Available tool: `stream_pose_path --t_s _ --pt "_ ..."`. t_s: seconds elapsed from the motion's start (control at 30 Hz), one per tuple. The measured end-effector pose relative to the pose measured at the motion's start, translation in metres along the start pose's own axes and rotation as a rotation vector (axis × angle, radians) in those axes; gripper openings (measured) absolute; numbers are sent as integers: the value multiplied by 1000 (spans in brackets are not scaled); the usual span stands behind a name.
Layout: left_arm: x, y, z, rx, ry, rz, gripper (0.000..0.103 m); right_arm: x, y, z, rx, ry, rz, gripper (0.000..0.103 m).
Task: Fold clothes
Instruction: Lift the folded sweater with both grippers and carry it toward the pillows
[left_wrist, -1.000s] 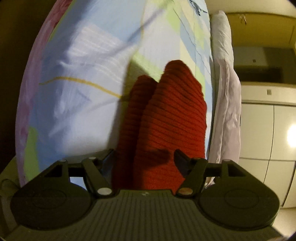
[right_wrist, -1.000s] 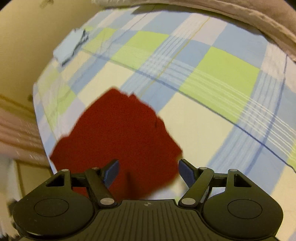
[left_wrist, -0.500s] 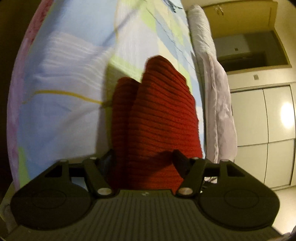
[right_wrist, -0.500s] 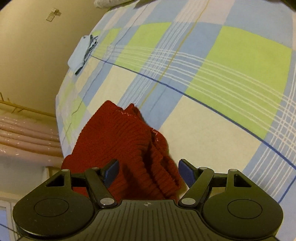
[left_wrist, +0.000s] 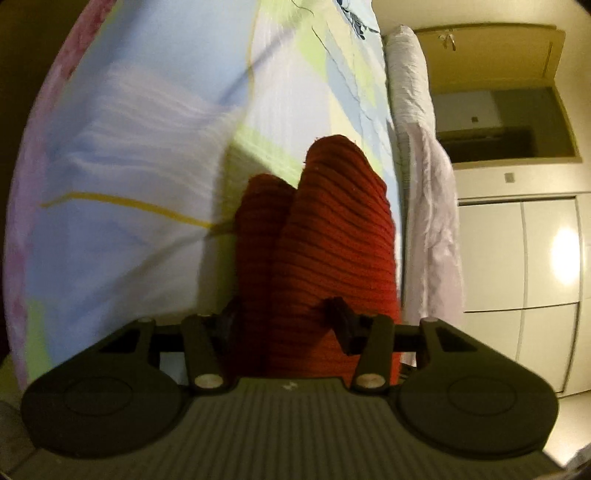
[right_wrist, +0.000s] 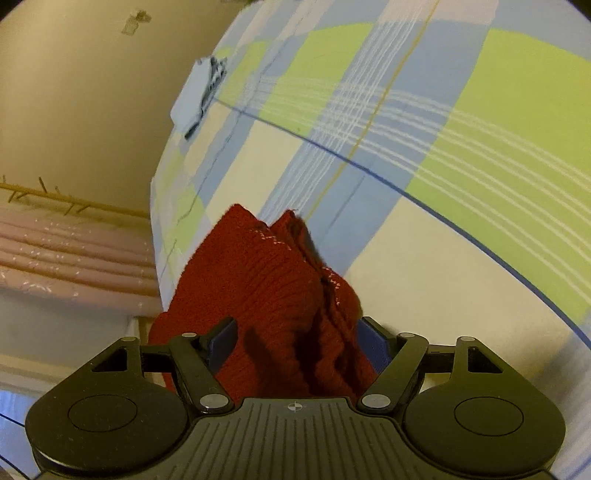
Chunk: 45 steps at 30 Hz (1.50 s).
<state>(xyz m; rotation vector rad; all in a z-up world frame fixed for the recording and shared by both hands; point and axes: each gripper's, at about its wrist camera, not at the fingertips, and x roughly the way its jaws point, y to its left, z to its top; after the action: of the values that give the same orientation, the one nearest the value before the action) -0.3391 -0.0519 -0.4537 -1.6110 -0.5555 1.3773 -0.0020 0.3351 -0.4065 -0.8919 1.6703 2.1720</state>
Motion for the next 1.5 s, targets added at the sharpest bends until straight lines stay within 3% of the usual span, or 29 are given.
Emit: stream_pose_path --t_s 0.17,0.3,0.5,0.53,0.6,0.87,1.13,1.3,1.5 --pt "6 1 1 -1 10 -26 48 34 -6 12 -34 124 29 78" --pt "7 4 2 5 18 -40 41 46 -6 21 -64 182 64 78" --pt "10 5 5 5 48 -28 43 53 -6 25 -78 236 83 78" --pt "10 3 5 14 49 -30 36 57 -5 25 -74 239 91 78" --pt "8 -2 7 46 44 -36 24 64 2 21 -81 250 115 42" --pt "-19 -32 39 146 98 -50 18 38 15 -15 14 133 147 30" --pt "-58 -80 137 192 160 -64 18 20 74 -75 229 -66 203 30" --pt "-81 -126 224 272 202 -117 18 32 145 -66 297 -207 247 30" --pt "-76 -182 349 383 302 -163 18 65 227 -44 373 -386 266 30"
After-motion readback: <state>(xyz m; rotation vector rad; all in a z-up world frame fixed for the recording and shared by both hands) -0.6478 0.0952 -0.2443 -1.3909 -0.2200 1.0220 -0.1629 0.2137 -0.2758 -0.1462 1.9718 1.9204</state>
